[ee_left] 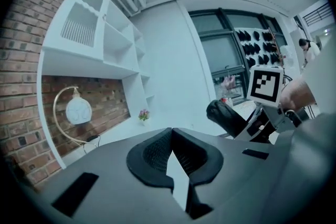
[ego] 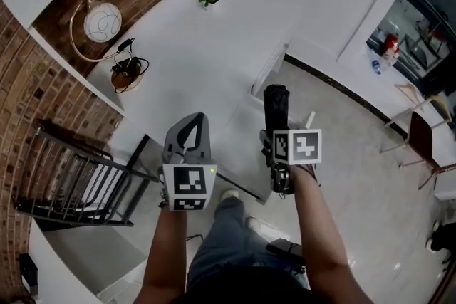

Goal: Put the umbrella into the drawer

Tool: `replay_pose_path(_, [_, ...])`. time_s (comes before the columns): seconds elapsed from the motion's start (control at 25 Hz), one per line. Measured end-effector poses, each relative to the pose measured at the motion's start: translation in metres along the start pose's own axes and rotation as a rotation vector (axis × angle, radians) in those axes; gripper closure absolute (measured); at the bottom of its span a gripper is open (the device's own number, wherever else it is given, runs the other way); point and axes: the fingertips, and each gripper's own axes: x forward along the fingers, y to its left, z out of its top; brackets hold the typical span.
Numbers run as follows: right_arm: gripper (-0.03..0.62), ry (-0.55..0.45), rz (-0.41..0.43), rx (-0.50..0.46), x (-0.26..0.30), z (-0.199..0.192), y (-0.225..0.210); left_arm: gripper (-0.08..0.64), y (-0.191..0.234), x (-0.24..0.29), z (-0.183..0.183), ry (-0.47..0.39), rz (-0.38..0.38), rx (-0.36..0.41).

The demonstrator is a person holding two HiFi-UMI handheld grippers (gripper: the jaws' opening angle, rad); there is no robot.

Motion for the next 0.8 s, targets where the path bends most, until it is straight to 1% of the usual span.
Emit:
replay_pose_path(0.2, [0.348, 0.197, -0.043, 0.107, 0.073, -0.013, -0.021, 0.558, 0.013, 0.053, -0.019, 0.041, -0.069, -0.016])
replay_pose_path(0.28, [0.348, 0.261, -0.043, 0.193, 0.098, -0.023, -0.028, 0.558, 0.017, 0.070, -0.025, 0.053, -0.090, -0.028])
replay_pose_path(0.4, [0.350, 0.314, -0.037, 0.357, 0.130, -0.036, -0.038, 0.558, 0.024, 0.092, -0.026, 0.049, -0.118, -0.058])
replay_pose_path(0.48, [0.350, 0.347, -0.033, 0.406, 0.151, -0.048, -0.043, 0.558, 0.029, 0.104, -0.030, 0.053, -0.134, -0.034])
replay_pose_path(0.56, [0.348, 0.374, -0.034, 0.409, 0.174, -0.059, -0.045, 0.558, 0.034, 0.115, -0.036, 0.057, -0.139, -0.014])
replay_pose_path(0.64, [0.348, 0.386, -0.038, 0.392, 0.198, -0.068, -0.045, 0.558, 0.035, 0.126, -0.041, 0.061, -0.154, -0.022])
replay_pose_path(0.8, [0.346, 0.412, -0.052, 0.320, 0.238, -0.086, -0.045, 0.558, 0.035, 0.143, -0.054, 0.072, -0.191, 0.008])
